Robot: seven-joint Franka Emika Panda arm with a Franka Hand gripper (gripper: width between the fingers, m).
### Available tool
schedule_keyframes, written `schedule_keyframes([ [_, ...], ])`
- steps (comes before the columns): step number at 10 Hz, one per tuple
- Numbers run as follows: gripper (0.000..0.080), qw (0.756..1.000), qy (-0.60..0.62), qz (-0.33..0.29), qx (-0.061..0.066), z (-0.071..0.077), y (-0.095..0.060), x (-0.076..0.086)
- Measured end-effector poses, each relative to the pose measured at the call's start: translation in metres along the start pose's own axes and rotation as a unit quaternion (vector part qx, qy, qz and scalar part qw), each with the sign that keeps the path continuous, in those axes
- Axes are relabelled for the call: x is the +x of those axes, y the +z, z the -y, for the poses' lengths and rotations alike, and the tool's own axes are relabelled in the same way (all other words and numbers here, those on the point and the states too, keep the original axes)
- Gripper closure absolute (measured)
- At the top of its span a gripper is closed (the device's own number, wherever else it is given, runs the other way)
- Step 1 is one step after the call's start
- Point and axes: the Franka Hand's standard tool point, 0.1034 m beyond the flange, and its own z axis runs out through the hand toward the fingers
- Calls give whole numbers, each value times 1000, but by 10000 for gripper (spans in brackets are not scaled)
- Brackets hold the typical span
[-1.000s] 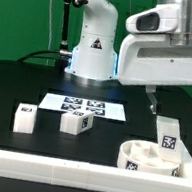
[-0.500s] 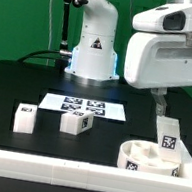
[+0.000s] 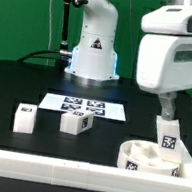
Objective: Assemble stool
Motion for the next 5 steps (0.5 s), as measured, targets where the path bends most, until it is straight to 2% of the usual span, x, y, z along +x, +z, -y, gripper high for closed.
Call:
schedule_keyframes([
  [4, 151, 987, -160, 13, -8, 2, 10, -5],
  [5, 151, 985, -171, 14, -7, 1, 14, -8],
])
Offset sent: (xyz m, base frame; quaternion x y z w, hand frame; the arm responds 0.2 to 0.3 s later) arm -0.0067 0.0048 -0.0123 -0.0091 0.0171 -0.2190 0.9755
